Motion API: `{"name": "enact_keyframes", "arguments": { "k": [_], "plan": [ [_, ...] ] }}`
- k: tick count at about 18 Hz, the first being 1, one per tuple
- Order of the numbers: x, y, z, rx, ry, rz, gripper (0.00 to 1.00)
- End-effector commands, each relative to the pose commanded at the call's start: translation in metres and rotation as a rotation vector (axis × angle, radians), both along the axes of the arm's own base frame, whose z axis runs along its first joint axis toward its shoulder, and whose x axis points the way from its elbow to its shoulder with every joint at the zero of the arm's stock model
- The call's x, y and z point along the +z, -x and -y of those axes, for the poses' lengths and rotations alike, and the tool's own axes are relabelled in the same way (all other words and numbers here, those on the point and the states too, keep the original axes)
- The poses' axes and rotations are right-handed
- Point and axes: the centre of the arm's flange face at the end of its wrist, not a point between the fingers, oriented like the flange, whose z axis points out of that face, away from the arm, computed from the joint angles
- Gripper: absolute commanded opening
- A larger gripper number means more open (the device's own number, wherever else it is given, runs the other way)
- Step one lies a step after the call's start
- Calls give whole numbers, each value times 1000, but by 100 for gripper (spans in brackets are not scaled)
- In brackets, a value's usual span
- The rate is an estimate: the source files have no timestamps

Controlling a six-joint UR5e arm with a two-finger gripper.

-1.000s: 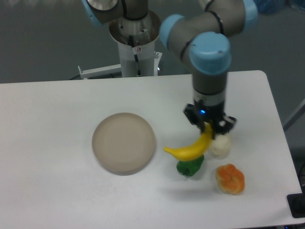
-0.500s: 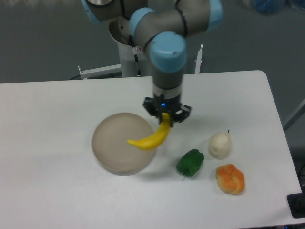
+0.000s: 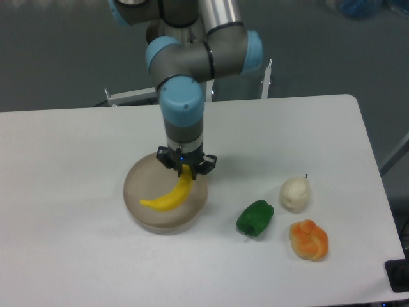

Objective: Place bananas on a plate
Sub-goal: 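Lower the banana onto the plate and open the gripper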

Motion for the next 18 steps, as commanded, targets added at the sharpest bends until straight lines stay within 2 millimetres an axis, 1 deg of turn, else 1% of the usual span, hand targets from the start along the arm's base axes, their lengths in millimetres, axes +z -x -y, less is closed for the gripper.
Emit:
{"name": "enact_keyframes", "arguments": {
  "k": [3,5,7,13,18],
  "plan": [
    [-9,-2,5,-9,14,4,35],
    [-14,-3,4,-9,10,2,35],
    [-23,-4,6,-8,19,7,35],
    [-34,-4,6,-9,30,13,35],
    [-38,-4,7,-12,38,17,35]
  ]
}}
